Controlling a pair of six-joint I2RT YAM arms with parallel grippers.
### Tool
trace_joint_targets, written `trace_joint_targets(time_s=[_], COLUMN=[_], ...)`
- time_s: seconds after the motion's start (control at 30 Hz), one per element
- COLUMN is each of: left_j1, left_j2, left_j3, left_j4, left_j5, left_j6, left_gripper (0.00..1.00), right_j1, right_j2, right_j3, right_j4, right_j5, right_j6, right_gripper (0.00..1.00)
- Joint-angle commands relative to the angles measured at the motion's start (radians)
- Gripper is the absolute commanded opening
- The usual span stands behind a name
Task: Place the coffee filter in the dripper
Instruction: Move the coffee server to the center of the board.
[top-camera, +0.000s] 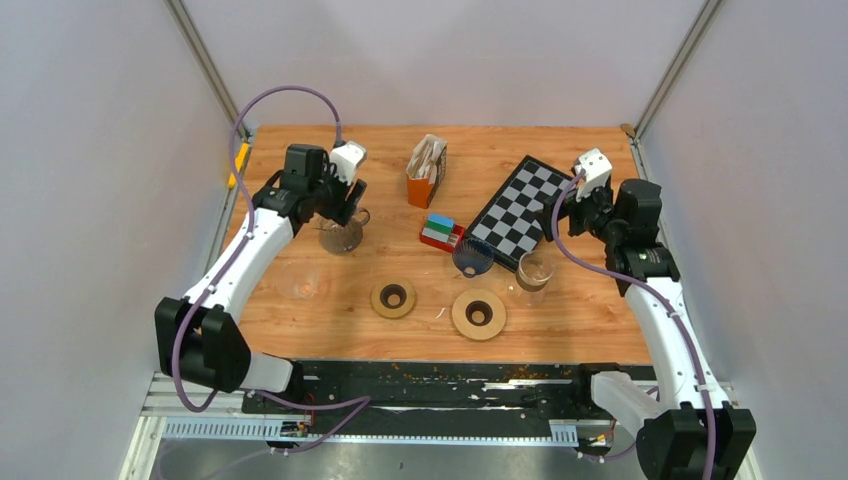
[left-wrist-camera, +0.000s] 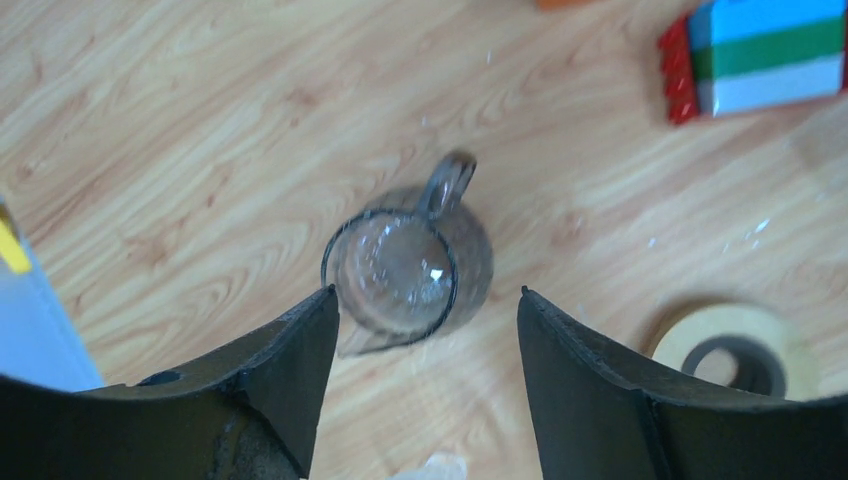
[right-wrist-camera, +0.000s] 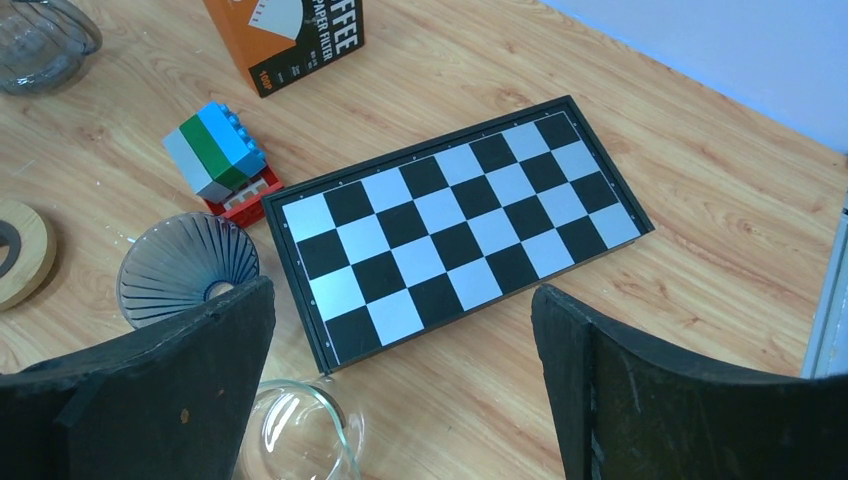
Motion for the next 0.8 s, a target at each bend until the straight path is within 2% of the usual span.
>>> trace_joint_targets(time_s=[0.0, 0.1, 0.43, 0.77], left_j1=[-0.001, -0.001, -0.001, -0.001], left_j2=[0.005, 0.067, 0.241, 0.338], left_j3=[-0.001, 0.031, 0.112, 0.167], left_j4=[-0.16, -0.207, -0.217, -0.268], left_j5=[-0.051, -0.048, -0.048, 0.056], left_j6=[0.141, 0.172, 0.222, 0.226], left_gripper=[0.71, 0.68, 0.64, 0.44], right_j1=[0.012, 0.014, 0.014, 0.014], right_j2=[0.012, 0.007, -0.002, 0.001], right_j3=[0.013, 0.008, -0.001, -0.008], right_j4=[0.001, 0.001, 0.001, 0.002], right_j5=[-0.042, -0.054, -0.076, -0.087], right_j6=[-0.019, -0.026, -0.04, -0.048], right_gripper=[1.0, 1.0, 1.0, 1.0])
